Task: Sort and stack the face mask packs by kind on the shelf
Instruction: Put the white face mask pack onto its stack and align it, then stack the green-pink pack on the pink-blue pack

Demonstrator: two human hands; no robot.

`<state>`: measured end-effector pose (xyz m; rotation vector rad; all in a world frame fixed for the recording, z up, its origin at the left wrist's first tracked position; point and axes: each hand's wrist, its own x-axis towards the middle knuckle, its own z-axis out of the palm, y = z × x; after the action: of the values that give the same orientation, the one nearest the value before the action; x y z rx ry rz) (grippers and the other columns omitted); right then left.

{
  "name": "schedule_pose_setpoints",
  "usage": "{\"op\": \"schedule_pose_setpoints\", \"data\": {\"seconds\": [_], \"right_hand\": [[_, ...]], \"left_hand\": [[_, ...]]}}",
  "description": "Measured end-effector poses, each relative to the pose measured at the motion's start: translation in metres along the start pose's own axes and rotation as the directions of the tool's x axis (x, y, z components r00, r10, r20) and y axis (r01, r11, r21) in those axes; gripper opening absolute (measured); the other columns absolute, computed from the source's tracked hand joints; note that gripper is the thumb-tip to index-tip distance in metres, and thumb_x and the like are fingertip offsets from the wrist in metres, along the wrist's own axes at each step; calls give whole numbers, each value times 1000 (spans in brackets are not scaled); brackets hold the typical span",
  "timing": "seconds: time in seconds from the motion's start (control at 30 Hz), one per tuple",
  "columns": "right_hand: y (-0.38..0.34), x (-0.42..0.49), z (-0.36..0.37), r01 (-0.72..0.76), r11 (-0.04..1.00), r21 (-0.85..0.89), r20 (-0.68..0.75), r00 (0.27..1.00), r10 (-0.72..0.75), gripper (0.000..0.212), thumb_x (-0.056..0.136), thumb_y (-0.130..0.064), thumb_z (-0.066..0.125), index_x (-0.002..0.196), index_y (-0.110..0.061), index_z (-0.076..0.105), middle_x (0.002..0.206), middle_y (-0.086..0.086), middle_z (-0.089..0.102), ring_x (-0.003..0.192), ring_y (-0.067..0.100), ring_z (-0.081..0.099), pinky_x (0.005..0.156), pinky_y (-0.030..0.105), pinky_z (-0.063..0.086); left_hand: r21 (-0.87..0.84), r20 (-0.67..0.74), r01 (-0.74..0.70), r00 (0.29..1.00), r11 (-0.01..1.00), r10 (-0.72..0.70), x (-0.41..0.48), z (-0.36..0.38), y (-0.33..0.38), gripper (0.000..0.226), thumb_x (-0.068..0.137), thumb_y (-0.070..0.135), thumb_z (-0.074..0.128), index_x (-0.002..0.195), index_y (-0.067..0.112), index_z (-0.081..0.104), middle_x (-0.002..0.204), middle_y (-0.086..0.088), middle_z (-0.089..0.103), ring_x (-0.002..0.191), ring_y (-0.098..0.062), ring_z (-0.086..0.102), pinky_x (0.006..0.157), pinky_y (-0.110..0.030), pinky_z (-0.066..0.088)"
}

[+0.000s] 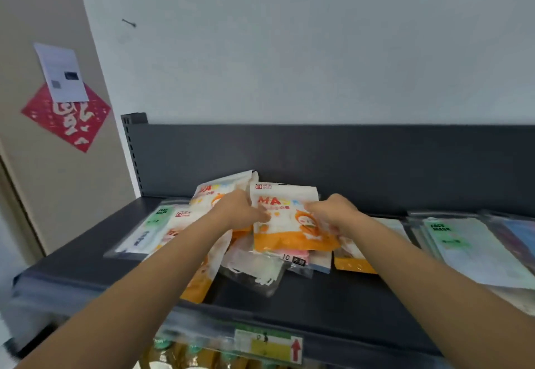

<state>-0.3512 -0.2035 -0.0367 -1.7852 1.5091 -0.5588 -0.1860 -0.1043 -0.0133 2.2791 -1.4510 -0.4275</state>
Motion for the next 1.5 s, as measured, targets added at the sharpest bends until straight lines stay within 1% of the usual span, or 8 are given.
{"op": "schedule_pose_setpoints", "data": {"seconds": [0.23,0.4,0.63,0.83,0.97,1.1,1.33,1.5], "right_hand": [[1,4,18,-79,994,80,-75,994,85,31,84,-39,67,77,-13,51,82,4,59,77,19,59,76,35,54],[4,-8,-13,-64,997,53,-223,972,74,34,83,-38,66,95,-7,60,78,3,59,73,16,56,58,29,43],[38,-21,-89,-108,993,53,-391,912,120,29,83,-33,65,86,-5,59,80,7,61,82,25,62,71,35,49],[81,-19,-106,-203,965,-167,-307,941,145,32,87,-35,63,90,-9,45,83,4,52,84,22,52,76,34,47],[79,-5,-106,-91,896,-435,-310,949,-54,34,86,-38,62,70,-9,52,66,2,51,68,22,55,51,27,37],[45,8,-88,137,938,-317,-218,952,-213,39,87,-40,61,78,-2,65,72,7,64,67,22,61,56,30,45],[10,8,-5,18,996,-85,130,992,-6,36,83,-40,67,72,-11,47,72,9,57,53,21,50,47,27,39],[0,4,25,-6,995,-98,24,1000,8,35,80,-40,70,75,-15,46,78,4,56,75,24,56,62,30,43]], "left_hand": [[-184,49,-112,991,976,123,13,6,-9,62,84,39,70,134,10,48,124,-6,63,96,-18,58,74,-25,45],[-287,33,-197,976,938,215,16,6,19,29,86,29,71,68,12,54,64,3,55,57,-4,48,43,-15,37],[-424,119,-243,940,873,319,20,38,88,26,81,27,75,76,17,52,78,3,59,69,-11,56,69,-32,53],[-249,252,-213,928,945,275,22,82,119,43,79,38,75,112,13,63,106,-5,67,91,-19,65,72,-31,57],[-100,128,-196,970,975,208,22,68,125,54,79,45,71,111,2,64,101,-18,63,101,-26,63,54,-27,36],[-32,-29,-129,991,991,128,28,36,107,54,80,43,70,101,-7,64,85,-15,66,75,-27,62,51,-27,32],[208,15,-23,1000,978,20,35,24,44,66,83,49,67,131,5,53,132,-10,58,120,-27,56,95,-30,44],[221,28,-89,996,971,85,43,30,17,69,82,48,67,135,6,48,134,-10,56,120,-27,54,91,-30,45]]}}
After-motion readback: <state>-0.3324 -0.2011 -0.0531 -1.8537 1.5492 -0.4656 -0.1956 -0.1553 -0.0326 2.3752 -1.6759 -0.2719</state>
